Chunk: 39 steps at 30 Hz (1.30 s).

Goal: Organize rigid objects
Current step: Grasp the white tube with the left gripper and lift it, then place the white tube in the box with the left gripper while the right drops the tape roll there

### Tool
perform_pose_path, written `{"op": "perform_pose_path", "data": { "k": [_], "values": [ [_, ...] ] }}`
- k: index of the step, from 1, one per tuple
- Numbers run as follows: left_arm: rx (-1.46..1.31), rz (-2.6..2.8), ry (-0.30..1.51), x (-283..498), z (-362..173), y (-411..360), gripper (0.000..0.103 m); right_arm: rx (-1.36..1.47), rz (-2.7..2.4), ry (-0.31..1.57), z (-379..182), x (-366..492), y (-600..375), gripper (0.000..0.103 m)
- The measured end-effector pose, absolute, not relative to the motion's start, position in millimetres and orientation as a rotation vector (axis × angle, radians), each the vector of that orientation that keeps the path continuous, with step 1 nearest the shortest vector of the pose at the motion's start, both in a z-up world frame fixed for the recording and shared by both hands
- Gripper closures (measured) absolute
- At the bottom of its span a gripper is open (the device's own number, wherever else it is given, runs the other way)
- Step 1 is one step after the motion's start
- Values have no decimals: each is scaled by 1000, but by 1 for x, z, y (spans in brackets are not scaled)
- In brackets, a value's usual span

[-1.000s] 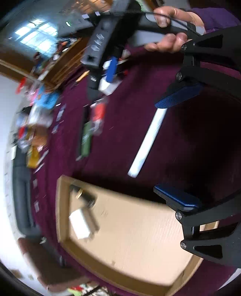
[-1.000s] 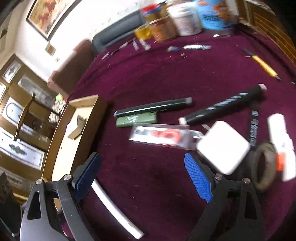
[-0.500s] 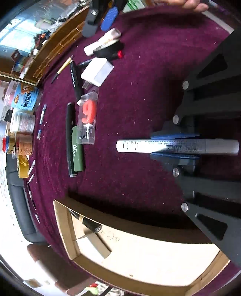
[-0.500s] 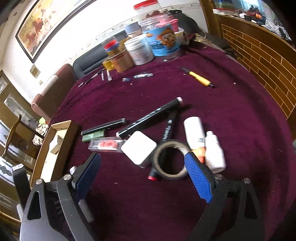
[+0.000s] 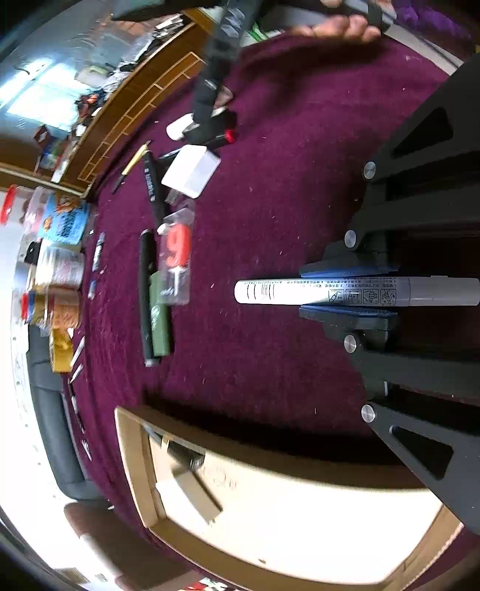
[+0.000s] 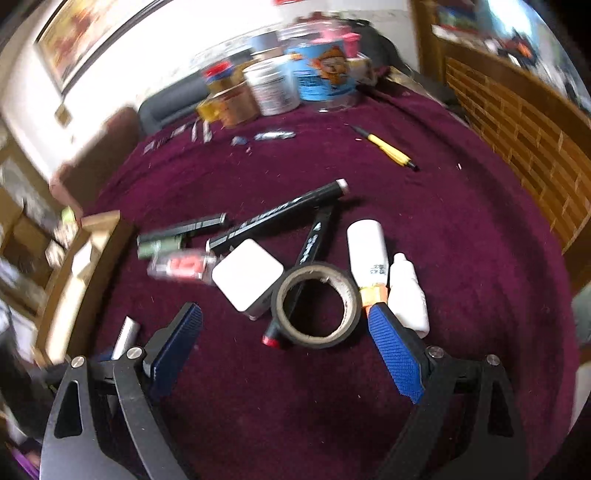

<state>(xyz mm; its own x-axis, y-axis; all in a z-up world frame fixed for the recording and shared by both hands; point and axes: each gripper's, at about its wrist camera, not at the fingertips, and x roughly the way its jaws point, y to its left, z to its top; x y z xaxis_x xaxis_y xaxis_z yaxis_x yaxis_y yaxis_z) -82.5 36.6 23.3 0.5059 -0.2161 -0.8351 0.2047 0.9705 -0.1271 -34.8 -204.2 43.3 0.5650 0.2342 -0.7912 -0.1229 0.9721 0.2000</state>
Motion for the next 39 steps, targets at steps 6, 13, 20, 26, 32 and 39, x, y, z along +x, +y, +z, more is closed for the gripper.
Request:
{"op": "perform_pose_path", "data": {
  "k": [6,13,20,26,32,39],
  "values": [
    [-88,-277,970,-95,45,61,92,-3,197,978,27,-20,-185,60],
    [-184,-260,919,-102,73,108,92,46,194,949,26,-24,-188,94],
    [-187,-95,893,-77,89,181,92,99,265,899,61,-37,-179,94],
    [-159,38,968,-23,69,236,92,87,413,874,87,-38,-120,94],
    [-159,45,1054,25,42,258,92,16,535,900,88,-28,-40,94],
    [-138,42,1142,73,14,261,92,-43,669,957,76,-15,45,93]
  ]
}}
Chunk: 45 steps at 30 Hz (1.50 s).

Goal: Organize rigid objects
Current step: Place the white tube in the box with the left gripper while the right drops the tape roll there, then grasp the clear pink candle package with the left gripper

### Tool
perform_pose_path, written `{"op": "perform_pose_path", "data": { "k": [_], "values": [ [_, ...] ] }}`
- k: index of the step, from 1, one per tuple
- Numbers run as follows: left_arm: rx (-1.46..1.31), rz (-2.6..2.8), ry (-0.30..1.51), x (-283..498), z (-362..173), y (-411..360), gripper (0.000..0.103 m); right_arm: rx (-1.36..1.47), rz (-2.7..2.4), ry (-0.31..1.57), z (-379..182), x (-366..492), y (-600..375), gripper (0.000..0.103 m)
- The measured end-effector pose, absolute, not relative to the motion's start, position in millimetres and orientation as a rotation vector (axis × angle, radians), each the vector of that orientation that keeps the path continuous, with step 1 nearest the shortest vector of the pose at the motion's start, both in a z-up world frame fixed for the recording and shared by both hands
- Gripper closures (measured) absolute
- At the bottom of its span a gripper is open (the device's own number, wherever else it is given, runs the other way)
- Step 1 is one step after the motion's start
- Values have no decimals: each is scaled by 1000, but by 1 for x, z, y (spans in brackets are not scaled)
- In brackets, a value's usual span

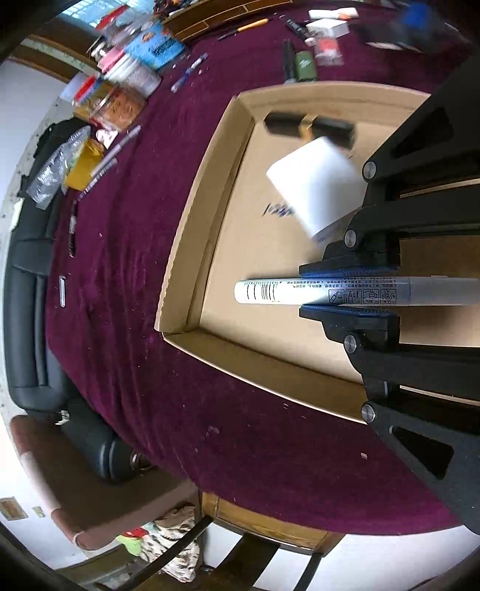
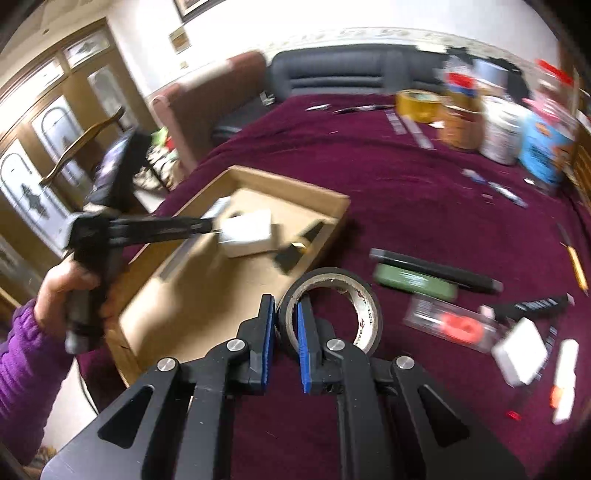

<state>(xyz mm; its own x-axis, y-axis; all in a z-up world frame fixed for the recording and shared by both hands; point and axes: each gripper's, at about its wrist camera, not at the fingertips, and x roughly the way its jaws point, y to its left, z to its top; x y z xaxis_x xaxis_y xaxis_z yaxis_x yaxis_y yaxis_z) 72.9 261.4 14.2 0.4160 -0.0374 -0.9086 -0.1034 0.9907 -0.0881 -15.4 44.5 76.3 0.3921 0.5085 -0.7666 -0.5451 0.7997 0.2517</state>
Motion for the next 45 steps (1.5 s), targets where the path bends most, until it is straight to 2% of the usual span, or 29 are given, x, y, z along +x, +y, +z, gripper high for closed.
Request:
{"op": "perform_pose_path", "data": {
  "k": [12,17,27,29,33,38,39,41,42,43,45],
  "values": [
    [-195,32,1099,89,14,277,90,-158,748,1083,34,2,136,93],
    [-279,51,1061,67,27,298,72,-179,734,1094,27,11,143,94],
    [-304,75,898,4,72,309,55,-212,683,1061,31,29,161,94],
    [-295,91,866,-4,80,307,44,-237,669,1048,32,34,168,94],
    [-243,108,835,-17,93,297,40,-286,640,1021,35,46,175,94],
    [-184,125,819,-30,104,281,36,-151,621,969,68,36,130,92],
    [-165,127,809,-35,106,274,36,-140,608,956,74,32,120,86],
    [-128,101,799,-45,110,257,36,-112,563,917,89,23,89,66],
    [-123,85,801,-47,111,252,36,-95,537,896,94,20,72,43],
    [-122,53,806,-52,112,242,36,-64,498,869,99,17,49,27],
    [-125,-21,827,-57,110,222,33,-3,421,840,103,11,6,21]
  ]
}}
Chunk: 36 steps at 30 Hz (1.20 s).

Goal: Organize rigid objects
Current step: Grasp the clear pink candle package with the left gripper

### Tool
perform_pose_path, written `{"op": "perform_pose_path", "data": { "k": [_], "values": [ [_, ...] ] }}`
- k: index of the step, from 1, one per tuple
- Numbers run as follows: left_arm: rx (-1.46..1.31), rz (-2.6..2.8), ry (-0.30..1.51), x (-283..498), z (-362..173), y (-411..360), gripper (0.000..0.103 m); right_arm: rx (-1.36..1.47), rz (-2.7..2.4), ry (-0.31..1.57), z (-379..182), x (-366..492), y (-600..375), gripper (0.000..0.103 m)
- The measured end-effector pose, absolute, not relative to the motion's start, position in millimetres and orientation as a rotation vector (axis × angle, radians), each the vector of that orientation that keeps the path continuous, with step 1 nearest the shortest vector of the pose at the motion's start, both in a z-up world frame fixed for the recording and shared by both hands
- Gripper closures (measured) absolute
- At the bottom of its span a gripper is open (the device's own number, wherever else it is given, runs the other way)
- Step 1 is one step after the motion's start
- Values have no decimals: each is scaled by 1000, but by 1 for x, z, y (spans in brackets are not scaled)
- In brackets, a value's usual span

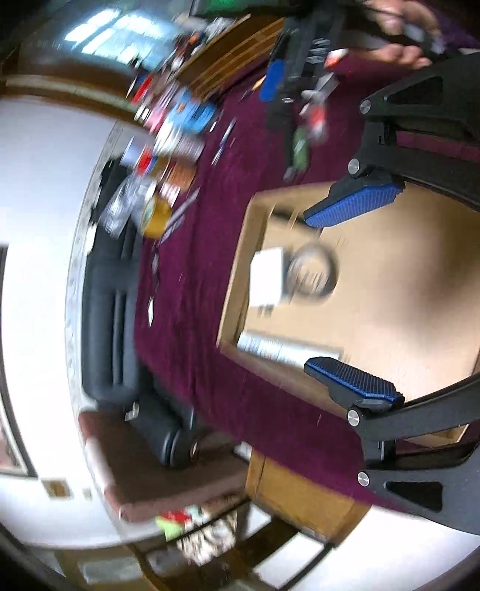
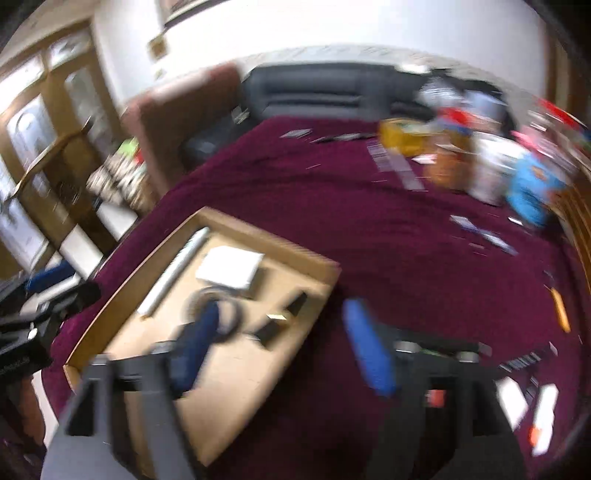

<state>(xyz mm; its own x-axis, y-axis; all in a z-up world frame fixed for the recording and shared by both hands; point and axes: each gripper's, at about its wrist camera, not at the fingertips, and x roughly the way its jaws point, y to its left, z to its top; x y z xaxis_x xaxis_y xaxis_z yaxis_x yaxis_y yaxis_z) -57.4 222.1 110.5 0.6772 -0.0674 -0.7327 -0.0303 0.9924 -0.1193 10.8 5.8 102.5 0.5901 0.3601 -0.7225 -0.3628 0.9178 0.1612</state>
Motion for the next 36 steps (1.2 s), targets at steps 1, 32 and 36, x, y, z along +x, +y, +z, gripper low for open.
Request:
{"op": "perform_pose_path", "data": {
  "k": [1,32,36],
  "values": [
    [-127,-52,837,-59,109,212,30,23,386,840,102,10,-13,21],
    [172,-505,1174,38,12,-43,34,568,102,727,37,6,-251,22],
    [159,-656,1211,5,18,-48,38,578,127,735,37,5,-250,22]
  ]
}}
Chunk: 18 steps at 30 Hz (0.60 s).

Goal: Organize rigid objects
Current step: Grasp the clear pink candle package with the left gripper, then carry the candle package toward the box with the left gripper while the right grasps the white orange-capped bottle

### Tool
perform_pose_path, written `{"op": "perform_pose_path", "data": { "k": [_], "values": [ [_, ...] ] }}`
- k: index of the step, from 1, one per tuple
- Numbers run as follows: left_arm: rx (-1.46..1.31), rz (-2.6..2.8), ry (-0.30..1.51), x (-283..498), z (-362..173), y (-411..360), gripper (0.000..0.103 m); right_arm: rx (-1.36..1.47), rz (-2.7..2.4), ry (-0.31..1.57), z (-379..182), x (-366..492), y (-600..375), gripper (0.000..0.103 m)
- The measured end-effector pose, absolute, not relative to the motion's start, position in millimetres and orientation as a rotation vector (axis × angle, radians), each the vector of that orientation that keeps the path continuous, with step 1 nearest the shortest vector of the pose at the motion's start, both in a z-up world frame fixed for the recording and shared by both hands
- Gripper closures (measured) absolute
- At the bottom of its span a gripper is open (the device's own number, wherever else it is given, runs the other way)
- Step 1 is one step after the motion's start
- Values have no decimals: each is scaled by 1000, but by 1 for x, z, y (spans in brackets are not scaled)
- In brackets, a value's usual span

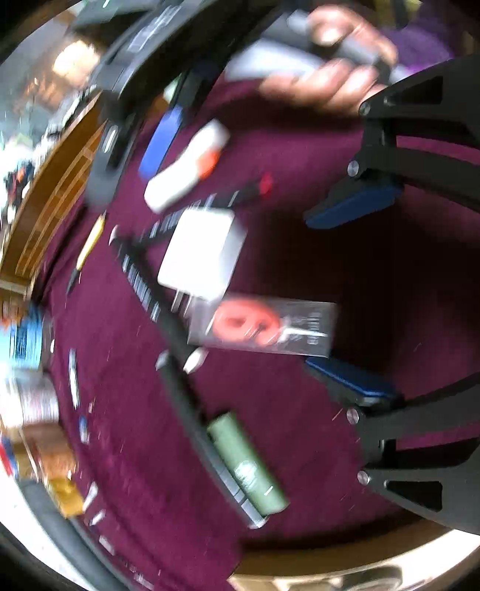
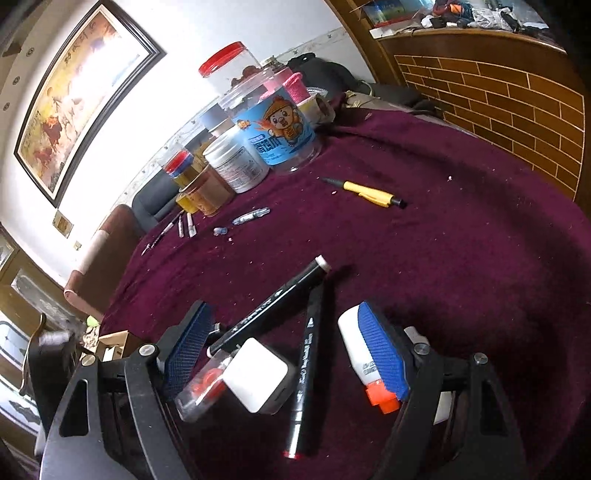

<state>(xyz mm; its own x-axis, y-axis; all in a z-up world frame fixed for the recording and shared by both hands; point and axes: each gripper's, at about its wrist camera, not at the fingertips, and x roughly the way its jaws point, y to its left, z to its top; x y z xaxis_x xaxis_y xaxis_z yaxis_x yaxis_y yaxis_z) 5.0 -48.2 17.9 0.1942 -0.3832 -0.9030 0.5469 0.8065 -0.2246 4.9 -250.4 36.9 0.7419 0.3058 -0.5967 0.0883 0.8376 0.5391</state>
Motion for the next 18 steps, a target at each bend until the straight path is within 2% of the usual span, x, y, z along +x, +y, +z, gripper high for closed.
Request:
{"op": "perform_pose_path", "data": {
  "k": [5,9,11,18],
  "values": [
    [234,-478,1056,-2,33,-54,38,594,121,715,39,1,-254,22],
    [301,-389,1012,10,25,-69,40,600,118,724,38,2,-254,22],
    [316,-368,1042,13,14,-74,78,599,113,726,37,3,-254,22],
    [200,-285,1045,-17,24,-32,79,606,89,736,33,3,-257,22]
  ]
}}
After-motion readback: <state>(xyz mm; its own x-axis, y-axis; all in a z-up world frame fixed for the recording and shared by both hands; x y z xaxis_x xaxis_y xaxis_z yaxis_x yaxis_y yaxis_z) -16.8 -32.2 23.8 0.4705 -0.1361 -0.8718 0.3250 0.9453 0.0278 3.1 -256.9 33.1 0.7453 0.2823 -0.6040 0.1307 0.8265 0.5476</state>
